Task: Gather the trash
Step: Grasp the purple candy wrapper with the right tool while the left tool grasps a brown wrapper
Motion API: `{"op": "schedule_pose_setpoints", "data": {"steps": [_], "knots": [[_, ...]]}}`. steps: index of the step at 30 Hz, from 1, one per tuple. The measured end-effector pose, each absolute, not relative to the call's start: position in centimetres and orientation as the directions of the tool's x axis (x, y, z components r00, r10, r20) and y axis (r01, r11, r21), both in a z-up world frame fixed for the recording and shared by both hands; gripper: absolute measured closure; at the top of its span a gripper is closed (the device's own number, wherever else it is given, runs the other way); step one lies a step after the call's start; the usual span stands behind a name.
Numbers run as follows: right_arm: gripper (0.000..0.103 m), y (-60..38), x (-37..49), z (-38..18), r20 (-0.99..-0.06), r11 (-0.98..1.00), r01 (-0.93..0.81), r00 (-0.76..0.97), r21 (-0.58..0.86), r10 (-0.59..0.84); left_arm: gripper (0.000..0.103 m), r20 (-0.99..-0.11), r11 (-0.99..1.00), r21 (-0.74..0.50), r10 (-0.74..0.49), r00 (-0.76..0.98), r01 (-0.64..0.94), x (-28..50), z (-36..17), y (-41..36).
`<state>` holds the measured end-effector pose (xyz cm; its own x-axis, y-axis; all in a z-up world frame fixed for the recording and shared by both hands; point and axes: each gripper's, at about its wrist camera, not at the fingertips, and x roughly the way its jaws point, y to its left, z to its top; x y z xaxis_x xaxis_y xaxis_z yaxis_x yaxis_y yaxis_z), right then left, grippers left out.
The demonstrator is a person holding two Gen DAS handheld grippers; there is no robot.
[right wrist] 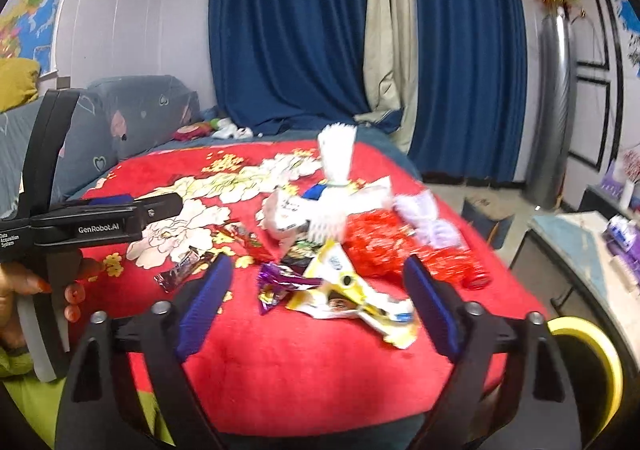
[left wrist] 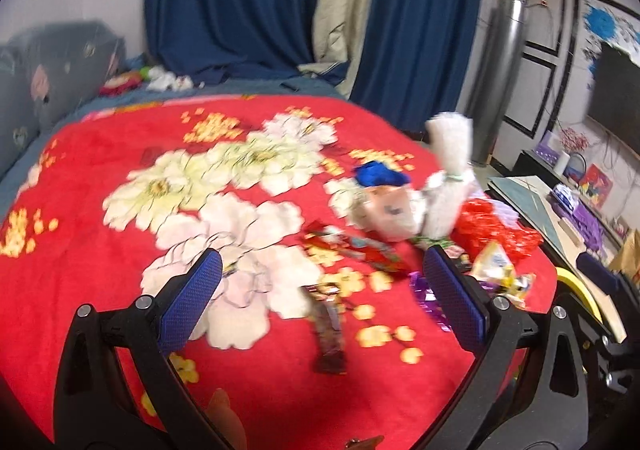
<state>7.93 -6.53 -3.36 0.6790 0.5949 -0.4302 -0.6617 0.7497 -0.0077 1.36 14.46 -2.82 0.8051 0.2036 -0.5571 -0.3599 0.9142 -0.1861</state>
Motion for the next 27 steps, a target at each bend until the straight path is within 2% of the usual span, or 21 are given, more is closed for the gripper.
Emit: {"op": "schedule_pose_setpoints", "data": {"steps": [3,6,8,9,11,17,23,27], "knots": [[0.032,-4.9,8.8,-4.1,-0.463,0.733,-0.681,0.651,-0.005,0.602,0.011,-0.593,0.906,-0.195,0.196,0.781,-0.376,1.5,-3.6,16.2],[0.036,-3.8,9.1,-4.5,-0.479,0.712,-0.702,0.631,-0.020,0.610,0.012,-0.621,0.905,-0.221,0.157,0.768,-0.363,1.7,-4.4,17.2],[0.039,-2.9,9.3,-5.0,-0.496,0.698,-0.715,0.619,-0.037,0.608,0.026,-0.639,0.910,-0.231,0.125,0.759,-0.344,1.8,-5.0,17.4],[0.042,-2.5,9.4,-5.3,-0.502,0.694,-0.719,0.618,-0.049,0.605,0.028,-0.654,0.913,-0.237,0.104,0.750,-0.333,2.0,-5.4,17.3],[0.046,-2.0,9.4,-5.7,-0.506,0.687,-0.724,0.617,-0.064,0.603,0.039,-0.671,0.915,-0.270,0.046,0.740,-0.301,2.4,-6.1,17.2],[0.056,-0.5,9.7,-6.4,-0.514,0.660,-0.738,0.624,-0.139,0.589,0.051,-0.691,0.923,-0.311,-0.055,0.721,-0.227,3.1,-7.4,15.8],[0.088,0.2,10.4,-7.8,-0.567,0.637,-0.754,0.598,-0.160,0.566,0.065,-0.703,0.927,-0.318,-0.091,0.705,-0.197,3.5,-7.8,15.0],[0.090,-0.3,9.8,-8.0,-0.567,0.630,-0.766,0.578,-0.130,0.586,0.074,-0.722,0.930,-0.316,-0.107,0.684,-0.188,3.8,-8.3,14.6]]}}
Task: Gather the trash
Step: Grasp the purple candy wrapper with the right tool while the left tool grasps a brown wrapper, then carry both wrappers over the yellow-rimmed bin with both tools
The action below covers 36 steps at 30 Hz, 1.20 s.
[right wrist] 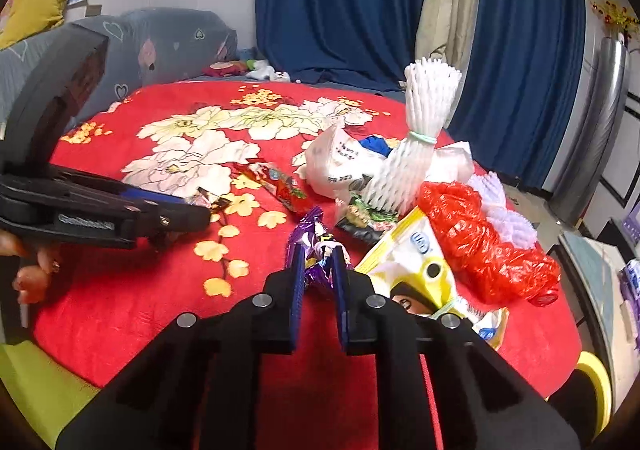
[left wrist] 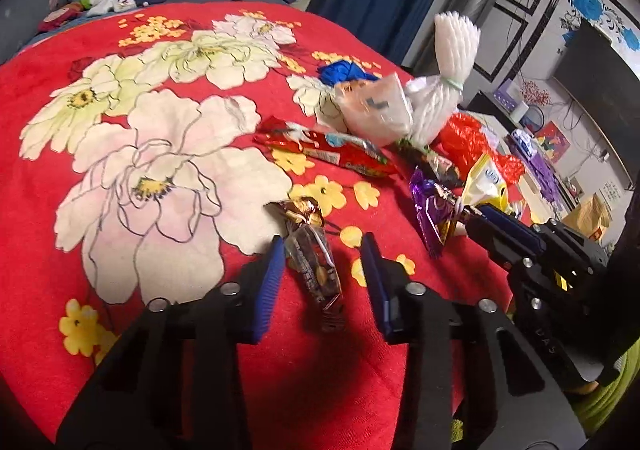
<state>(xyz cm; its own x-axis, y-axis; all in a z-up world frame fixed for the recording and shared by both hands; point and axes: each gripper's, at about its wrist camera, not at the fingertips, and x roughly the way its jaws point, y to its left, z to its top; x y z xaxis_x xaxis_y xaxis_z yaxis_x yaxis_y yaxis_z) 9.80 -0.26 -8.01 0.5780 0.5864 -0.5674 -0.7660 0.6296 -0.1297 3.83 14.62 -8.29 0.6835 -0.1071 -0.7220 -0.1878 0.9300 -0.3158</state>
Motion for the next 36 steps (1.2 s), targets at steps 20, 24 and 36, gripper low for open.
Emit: {"op": "schedule_pose_setpoints", "data": {"steps": [20,24,36], "knots": [[0.093,-4.9,8.7,-3.8,-0.470,0.679,-0.734,0.593,0.021,0.654,0.094,-0.624,0.953,-0.285,-0.106,0.774,-0.100,3.3,-4.3,12.4],[0.093,-6.4,9.0,-3.2,-0.454,0.705,-0.709,0.621,0.023,0.639,0.094,-0.599,0.959,-0.275,-0.116,0.792,-0.068,3.7,-3.2,11.1],[0.093,-10.9,10.0,-1.7,-0.412,0.775,-0.632,0.702,0.016,0.581,0.094,-0.560,0.965,-0.257,-0.195,0.805,0.055,5.8,-0.9,6.2]]}}
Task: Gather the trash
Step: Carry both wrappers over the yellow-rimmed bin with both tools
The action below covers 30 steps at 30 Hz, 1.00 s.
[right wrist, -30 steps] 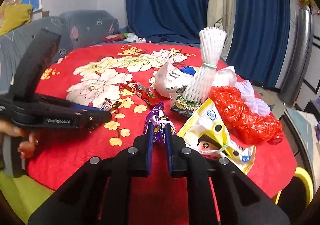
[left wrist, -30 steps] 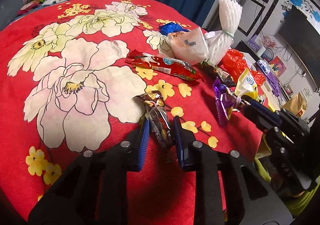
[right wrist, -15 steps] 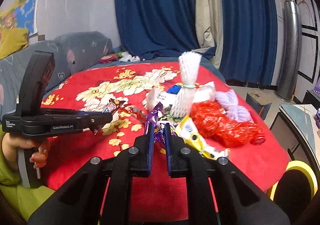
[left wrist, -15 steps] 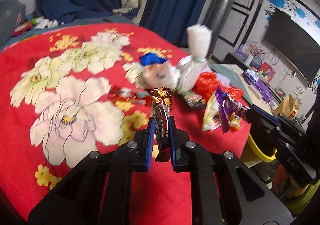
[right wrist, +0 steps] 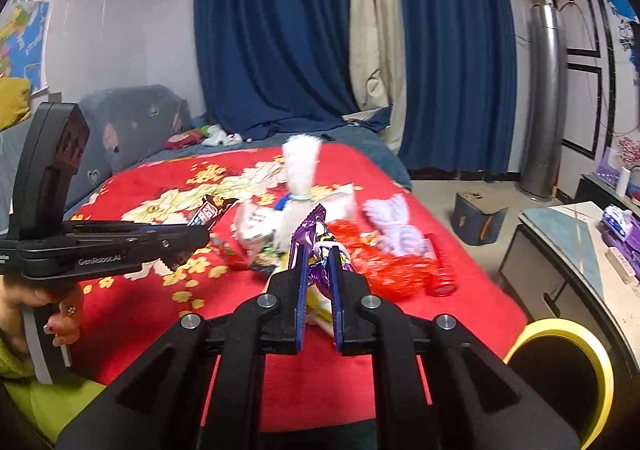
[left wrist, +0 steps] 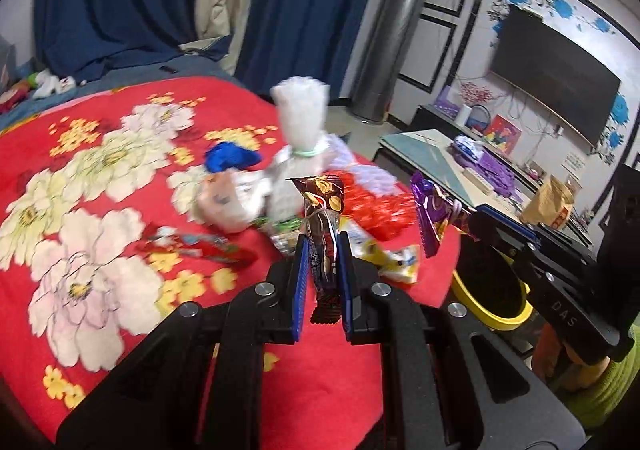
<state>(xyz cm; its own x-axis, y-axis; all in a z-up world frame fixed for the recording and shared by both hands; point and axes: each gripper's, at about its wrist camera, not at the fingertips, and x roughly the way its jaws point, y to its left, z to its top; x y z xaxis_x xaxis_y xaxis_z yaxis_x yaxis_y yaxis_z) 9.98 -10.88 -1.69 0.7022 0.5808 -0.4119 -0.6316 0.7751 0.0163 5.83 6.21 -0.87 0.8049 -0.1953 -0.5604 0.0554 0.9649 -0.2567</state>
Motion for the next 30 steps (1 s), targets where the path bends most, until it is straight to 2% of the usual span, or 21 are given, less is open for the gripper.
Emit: {"op": "schedule_pose_setpoints", "data": {"steps": [14,30], "knots": [[0.093,-17.4,11.3,-0.9,-0.397,0.868,-0.496,0.789,0.039,0.469,0.094,-0.553,0.953,-0.233,-0.295,0.779,0.196,8.0,-0.4,-0.2],[0.093,-26.4,12.4,-2.0,-0.416,0.957,-0.280,0.864,0.075,0.286,0.094,-0.559,0.901,-0.265,-0.434,0.706,0.344,11.2,-1.4,-8.0]]}}
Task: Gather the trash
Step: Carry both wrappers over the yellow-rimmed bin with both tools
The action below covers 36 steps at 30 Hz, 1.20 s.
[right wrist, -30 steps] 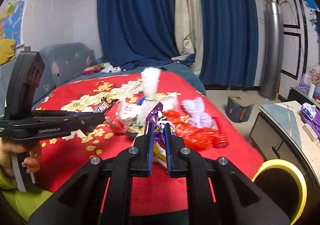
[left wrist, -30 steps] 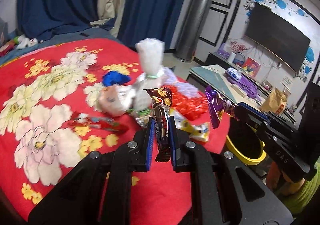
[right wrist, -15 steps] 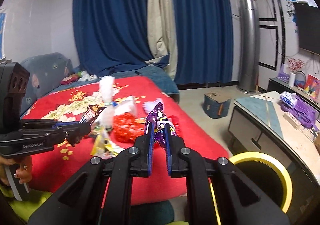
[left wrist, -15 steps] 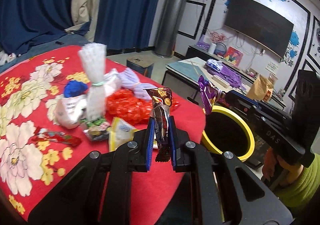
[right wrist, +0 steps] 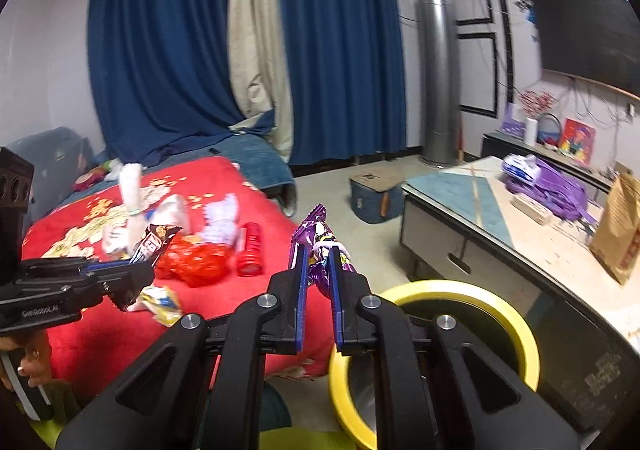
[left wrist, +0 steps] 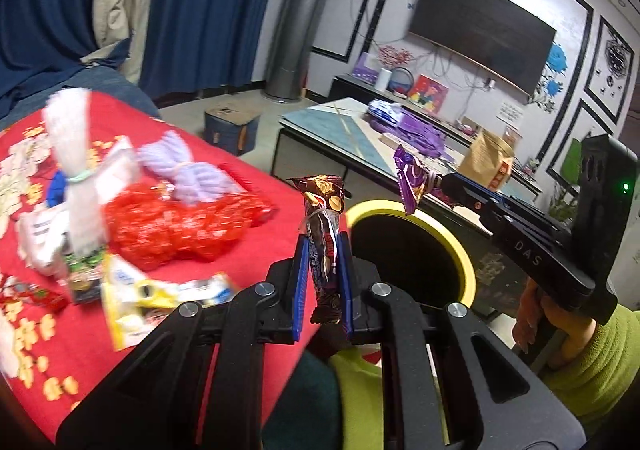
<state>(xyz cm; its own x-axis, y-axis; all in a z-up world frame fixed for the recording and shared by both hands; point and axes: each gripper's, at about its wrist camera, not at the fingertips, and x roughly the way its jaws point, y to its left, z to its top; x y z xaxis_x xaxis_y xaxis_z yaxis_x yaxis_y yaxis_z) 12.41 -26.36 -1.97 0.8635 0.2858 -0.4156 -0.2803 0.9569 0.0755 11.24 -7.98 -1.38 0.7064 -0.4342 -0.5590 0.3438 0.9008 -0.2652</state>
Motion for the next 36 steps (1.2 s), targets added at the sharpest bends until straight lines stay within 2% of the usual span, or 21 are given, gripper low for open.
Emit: {"op": "schedule_pose_setpoints", "data": {"steps": [21,34,36], "knots": [[0.093,-34.8,14.8,-5.8,-0.516,0.990,-0.039,0.850,0.132,0.103,0.094,-0.605,0.809,-0.292,-0.569,0.557,0.510,15.7,-5.9,-18.6],[0.092,-37.1,15.8,-7.9,-0.579,0.987,0.044,0.814,0.154,0.054,0.093,-0.654,0.790,-0.303,-0.579,0.486,0.533,18.4,-9.1,-22.1],[0.090,-37.3,16.0,-8.1,-0.583,0.985,0.049,0.810,0.165,0.057,0.093,-0.658,0.789,-0.305,-0.580,0.480,0.534,18.8,-9.5,-22.5]]}}
